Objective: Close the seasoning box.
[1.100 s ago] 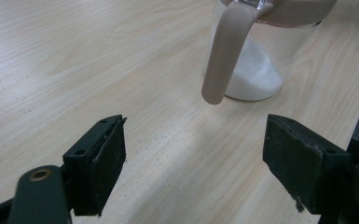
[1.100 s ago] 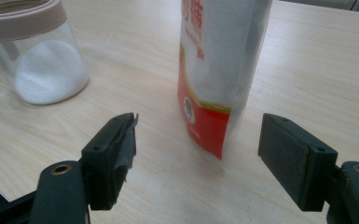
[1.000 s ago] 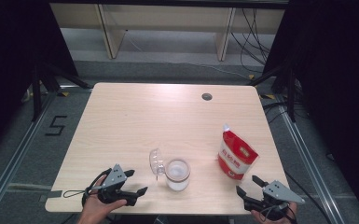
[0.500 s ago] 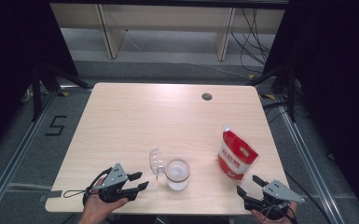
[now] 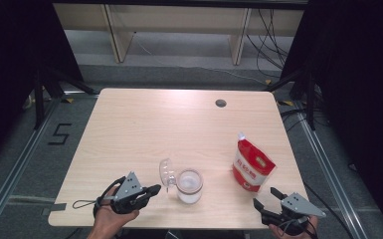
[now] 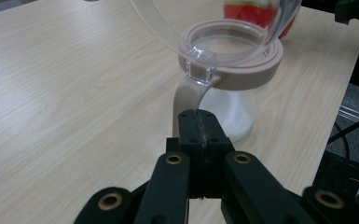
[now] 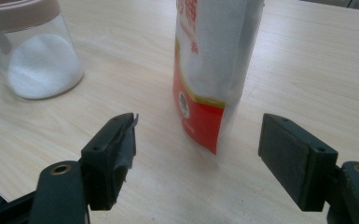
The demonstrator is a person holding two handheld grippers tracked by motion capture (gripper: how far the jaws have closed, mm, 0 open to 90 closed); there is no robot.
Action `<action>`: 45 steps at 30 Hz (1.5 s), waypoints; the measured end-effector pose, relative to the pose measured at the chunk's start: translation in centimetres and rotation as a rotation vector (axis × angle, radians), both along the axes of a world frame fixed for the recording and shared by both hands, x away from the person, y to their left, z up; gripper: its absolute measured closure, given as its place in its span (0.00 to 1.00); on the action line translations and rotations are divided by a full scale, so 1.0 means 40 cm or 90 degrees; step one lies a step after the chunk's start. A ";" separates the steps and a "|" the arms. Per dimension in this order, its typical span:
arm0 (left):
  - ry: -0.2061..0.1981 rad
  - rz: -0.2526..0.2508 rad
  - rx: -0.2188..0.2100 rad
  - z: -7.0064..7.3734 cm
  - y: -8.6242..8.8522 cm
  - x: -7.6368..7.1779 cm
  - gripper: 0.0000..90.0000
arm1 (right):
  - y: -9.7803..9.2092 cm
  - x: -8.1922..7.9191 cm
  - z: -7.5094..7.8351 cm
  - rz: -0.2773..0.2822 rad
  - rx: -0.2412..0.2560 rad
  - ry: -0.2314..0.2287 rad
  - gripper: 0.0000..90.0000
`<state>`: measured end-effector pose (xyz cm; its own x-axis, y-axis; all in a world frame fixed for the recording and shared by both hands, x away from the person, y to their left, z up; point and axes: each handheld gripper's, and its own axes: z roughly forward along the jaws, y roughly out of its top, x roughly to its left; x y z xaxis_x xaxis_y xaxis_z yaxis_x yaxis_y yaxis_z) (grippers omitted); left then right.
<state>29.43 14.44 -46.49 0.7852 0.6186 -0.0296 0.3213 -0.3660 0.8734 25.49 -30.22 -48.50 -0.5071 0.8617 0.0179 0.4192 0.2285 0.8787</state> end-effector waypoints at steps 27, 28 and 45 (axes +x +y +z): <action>-0.020 -0.017 -0.006 0.048 -0.032 0.012 0.99 | 0.003 -0.003 0.001 -0.004 -0.006 0.002 0.32; -0.022 -0.013 -0.011 0.046 -0.034 0.012 0.99 | 0.003 -0.003 0.001 -0.004 -0.006 0.003 0.32; -0.021 -0.024 -0.011 0.040 -0.050 0.010 0.98 | 0.004 -0.005 0.002 -0.005 -0.002 0.011 0.32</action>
